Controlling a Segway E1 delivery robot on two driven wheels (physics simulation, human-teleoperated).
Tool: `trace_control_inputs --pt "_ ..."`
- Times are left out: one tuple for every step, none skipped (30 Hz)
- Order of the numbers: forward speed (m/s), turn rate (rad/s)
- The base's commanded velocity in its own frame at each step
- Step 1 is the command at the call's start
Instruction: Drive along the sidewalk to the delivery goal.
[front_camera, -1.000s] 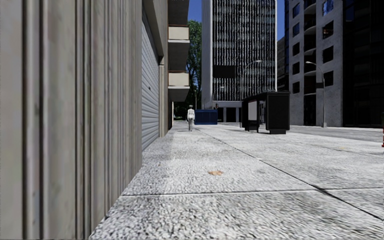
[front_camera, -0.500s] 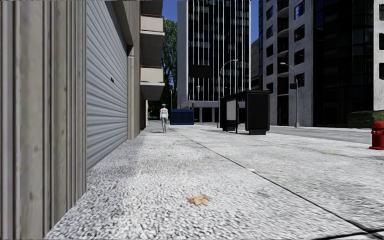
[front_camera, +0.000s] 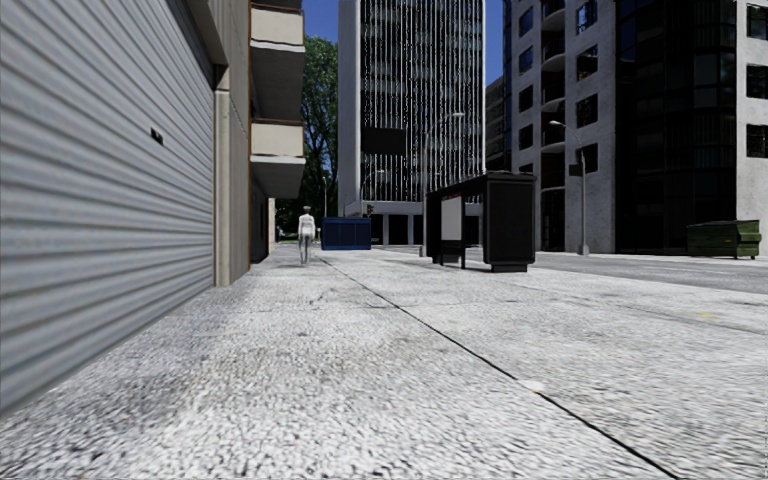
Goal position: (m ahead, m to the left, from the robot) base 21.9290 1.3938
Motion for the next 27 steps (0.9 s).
trace_control_inputs --pt "2.00 0.00" --pt "2.00 0.00" --pt "2.00 0.00" --pt "2.00 0.00" --pt "2.00 0.00" --pt "2.00 0.00" --pt "2.00 0.00" --pt "2.00 0.00" --pt "2.00 0.00" --pt "2.00 0.00" --pt "2.00 0.00" --pt "2.00 0.00" --pt "2.00 0.00" --pt "2.00 0.00" --pt "2.00 0.00" --pt "2.00 0.00" --pt "2.00 0.00" --pt "2.00 0.00" --pt "2.00 0.00" --pt "2.00 0.00" --pt "2.00 0.00" --pt "2.00 0.00" --pt "2.00 0.00" --pt "2.00 0.00" --pt "2.00 0.00" --pt "2.00 0.00" --pt "2.00 0.00"
